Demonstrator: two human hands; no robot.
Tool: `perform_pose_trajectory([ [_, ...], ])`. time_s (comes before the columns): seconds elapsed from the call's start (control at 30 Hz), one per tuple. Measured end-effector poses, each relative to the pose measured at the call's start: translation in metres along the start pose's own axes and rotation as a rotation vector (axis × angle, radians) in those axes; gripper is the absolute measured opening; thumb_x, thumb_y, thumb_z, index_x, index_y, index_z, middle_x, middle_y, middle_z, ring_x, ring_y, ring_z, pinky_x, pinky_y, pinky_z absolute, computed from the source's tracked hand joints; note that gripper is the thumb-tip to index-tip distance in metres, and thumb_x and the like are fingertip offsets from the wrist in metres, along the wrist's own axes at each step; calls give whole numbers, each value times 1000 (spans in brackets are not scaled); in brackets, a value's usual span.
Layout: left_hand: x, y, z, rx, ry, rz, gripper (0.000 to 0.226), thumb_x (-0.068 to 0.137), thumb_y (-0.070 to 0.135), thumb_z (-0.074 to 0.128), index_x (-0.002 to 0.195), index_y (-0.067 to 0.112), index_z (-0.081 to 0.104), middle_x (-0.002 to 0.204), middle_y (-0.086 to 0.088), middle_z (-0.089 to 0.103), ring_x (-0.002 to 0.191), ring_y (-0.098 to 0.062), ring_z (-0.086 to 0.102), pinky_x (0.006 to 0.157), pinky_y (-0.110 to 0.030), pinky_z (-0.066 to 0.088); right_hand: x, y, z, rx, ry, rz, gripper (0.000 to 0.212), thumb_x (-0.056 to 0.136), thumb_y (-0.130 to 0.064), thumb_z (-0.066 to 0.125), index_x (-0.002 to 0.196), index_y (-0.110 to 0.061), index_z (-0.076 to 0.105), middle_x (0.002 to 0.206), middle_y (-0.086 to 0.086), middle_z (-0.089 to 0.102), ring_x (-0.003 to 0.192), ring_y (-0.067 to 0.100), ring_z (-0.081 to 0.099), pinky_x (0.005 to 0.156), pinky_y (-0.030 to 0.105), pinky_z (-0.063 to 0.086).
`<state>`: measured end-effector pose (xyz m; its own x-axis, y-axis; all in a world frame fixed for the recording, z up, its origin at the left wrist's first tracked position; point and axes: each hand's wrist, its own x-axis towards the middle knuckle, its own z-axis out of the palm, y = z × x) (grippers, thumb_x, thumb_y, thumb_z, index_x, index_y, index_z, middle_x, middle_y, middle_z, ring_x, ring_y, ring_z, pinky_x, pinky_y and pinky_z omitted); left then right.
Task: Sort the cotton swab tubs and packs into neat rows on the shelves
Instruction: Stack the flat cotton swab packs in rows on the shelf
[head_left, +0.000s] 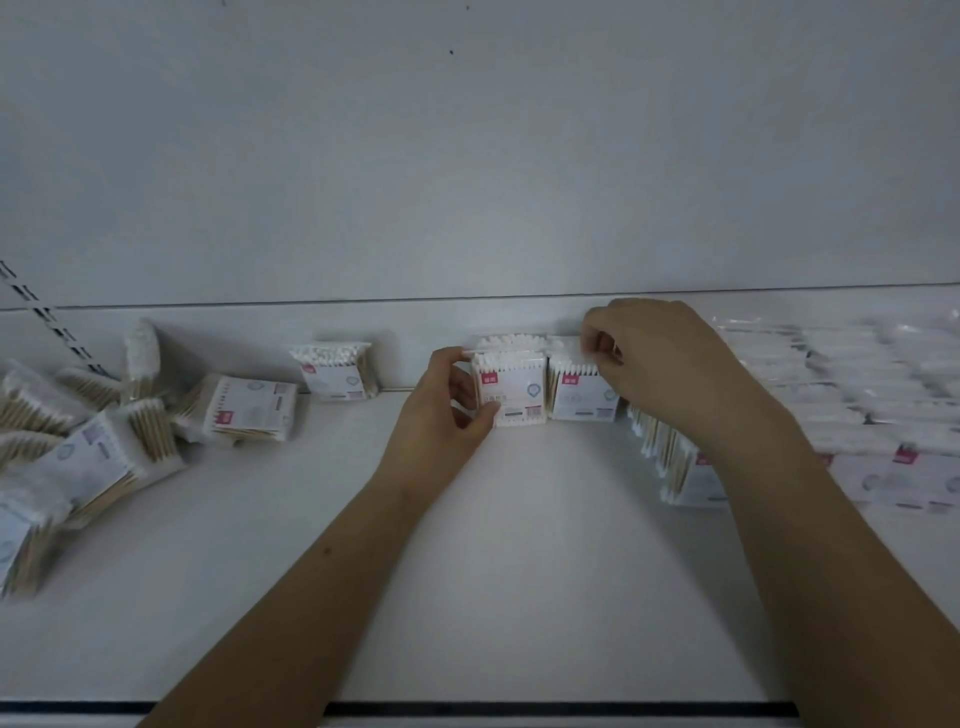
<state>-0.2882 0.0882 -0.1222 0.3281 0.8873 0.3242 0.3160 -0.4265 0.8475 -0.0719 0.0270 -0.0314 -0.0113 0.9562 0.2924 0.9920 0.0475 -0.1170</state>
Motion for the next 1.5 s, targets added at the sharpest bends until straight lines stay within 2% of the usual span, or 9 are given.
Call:
perform_pose_trajectory([
  [0.2, -1, 1, -1, 16, 3, -39, 46, 84, 15, 77, 102, 43, 46, 86, 6, 60, 71, -15, 62, 70, -19, 51, 2, -2, 5, -43, 71, 24, 10, 87, -15, 59, 96, -16, 63, 97, 2, 62, 93, 26, 58, 79, 36, 38],
  [0.33, -2, 9, -12, -4, -56, -77, 42, 85, 26, 77, 116, 34, 50, 106, -4, 58, 85, -17, 63, 85, -35, 56, 2, -13, -1, 44, 219, -4, 13, 87, -17, 62, 99, -12, 64, 101, 7, 61, 93, 30, 56, 80, 42, 45],
  [0.43, -8, 18, -38, 209, -77, -61, 41, 90, 35, 70, 126, 26, 53, 116, 4, 55, 99, -6, 57, 92, -25, 50, 8, -40, -5, 78, 348, -78, 17, 87, -17, 61, 103, -9, 64, 104, 10, 61, 91, 33, 56, 77, 42, 46],
  [0.53, -24, 18, -71, 360, 82, -19, 33, 91, 31, 68, 121, 24, 59, 114, 8, 56, 101, -4, 54, 88, -21, 46, 18, -82, -5, 89, 373, -195, 24, 86, -17, 62, 109, -8, 62, 106, 11, 60, 92, 32, 56, 75, 43, 49],
  [0.67, -45, -11, -113, 661, 393, -40, 35, 82, 19, 69, 116, 14, 63, 119, -5, 57, 114, -26, 52, 93, -39, 48, 38, -140, 14, 110, 373, -370, 35, 85, -19, 65, 118, -9, 59, 110, 10, 59, 91, 30, 56, 73, 40, 50],
  [0.93, -50, -44, -129, 702, 460, -327, 57, 79, 44, 57, 131, 20, 59, 154, -9, 38, 144, -32, 26, 114, -47, 22, 59, -171, 105, 86, 223, -366, 48, 83, -23, 68, 128, -9, 55, 124, 12, 56, 102, 34, 55, 78, 41, 48],
  [1.13, -53, -44, -134, 669, 519, -377, 44, 83, 39, 71, 122, 22, 59, 129, -2, 53, 128, -26, 38, 105, -34, 19, 58, -165, 115, 229, 332, -319, 31, 84, -13, 70, 113, -10, 60, 111, 10, 61, 97, 32, 56, 75, 40, 49],
  [1.33, -55, -38, -132, 560, 508, -255, 45, 76, 22, 75, 118, 24, 59, 123, -4, 47, 115, -28, 42, 103, -40, 35, 55, -163, 119, 326, 298, -271, 28, 88, -10, 64, 114, -10, 55, 101, 9, 62, 89, 31, 59, 65, 40, 50],
  [1.5, -54, -32, -134, 362, 467, -58, 21, 84, 7, 69, 102, 18, 66, 116, 0, 46, 95, 2, 46, 85, -2, 35, 55, -164, 119, 382, 267, -235, 25, 92, -13, 59, 116, -13, 53, 105, 8, 60, 91, 29, 59, 64, 39, 50],
])
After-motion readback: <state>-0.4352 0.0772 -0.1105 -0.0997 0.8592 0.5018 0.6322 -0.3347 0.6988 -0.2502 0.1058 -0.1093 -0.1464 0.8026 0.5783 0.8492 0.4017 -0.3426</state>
